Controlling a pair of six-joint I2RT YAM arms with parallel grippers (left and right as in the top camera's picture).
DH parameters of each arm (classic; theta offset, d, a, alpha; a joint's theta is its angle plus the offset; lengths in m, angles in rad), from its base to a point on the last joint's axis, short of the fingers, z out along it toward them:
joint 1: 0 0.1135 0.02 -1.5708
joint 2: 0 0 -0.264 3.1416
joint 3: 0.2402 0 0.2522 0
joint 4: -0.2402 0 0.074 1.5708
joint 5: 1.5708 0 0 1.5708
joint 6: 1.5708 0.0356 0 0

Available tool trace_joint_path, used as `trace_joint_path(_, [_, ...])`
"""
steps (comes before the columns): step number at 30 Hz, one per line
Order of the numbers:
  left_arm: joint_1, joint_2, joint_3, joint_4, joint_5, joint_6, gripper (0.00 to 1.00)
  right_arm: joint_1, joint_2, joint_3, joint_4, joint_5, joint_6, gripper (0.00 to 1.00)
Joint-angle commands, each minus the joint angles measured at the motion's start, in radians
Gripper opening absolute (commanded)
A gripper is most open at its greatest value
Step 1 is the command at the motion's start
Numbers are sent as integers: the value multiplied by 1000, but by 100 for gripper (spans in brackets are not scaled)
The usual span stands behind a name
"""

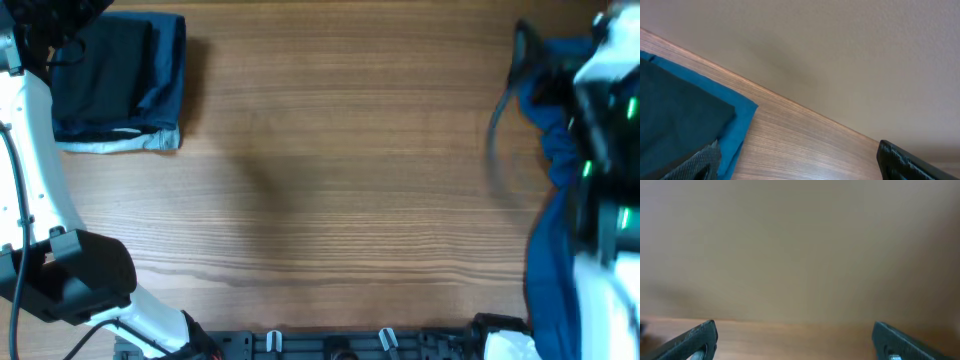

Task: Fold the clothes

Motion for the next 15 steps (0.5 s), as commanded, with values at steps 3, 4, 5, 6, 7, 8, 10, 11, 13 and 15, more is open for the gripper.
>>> trace_joint_path(3, [-5, 4, -5, 2, 1, 9, 100, 142, -328, -267, 111, 3, -220, 100])
trace_joint_path(4, [-5, 4, -5, 2, 1, 9, 100, 154, -398, -338, 172, 3, -208, 100])
trace_joint_path(5, [-5, 4, -5, 2, 1, 9, 100, 157, -444, -391, 212, 3, -187, 100])
trace_joint_path(6, [-5, 4, -5, 2, 1, 9, 100, 157, -486, -440, 245, 3, -164, 100])
trace_joint_path(7, [-5, 4, -5, 2, 1, 9, 100, 156, -541, -505, 282, 3, -154, 100])
trace_joint_path(8, [-5, 4, -5, 2, 1, 9, 100, 156, -594, -563, 311, 3, -138, 100])
trace_joint_path(10, [-5, 4, -5, 2, 1, 9, 100, 156, -676, -660, 363, 3, -88, 100])
trace_joint_path(11, [-5, 4, -5, 2, 1, 9, 100, 156, -716, -711, 392, 3, -63, 100])
trace_joint_path(13, [-5, 4, -5, 2, 1, 9, 100, 156, -778, -796, 438, 4, -13, 100])
trace_joint_path(15, [-5, 4, -5, 2, 1, 9, 100, 156, -821, -855, 467, 30, 44, 100])
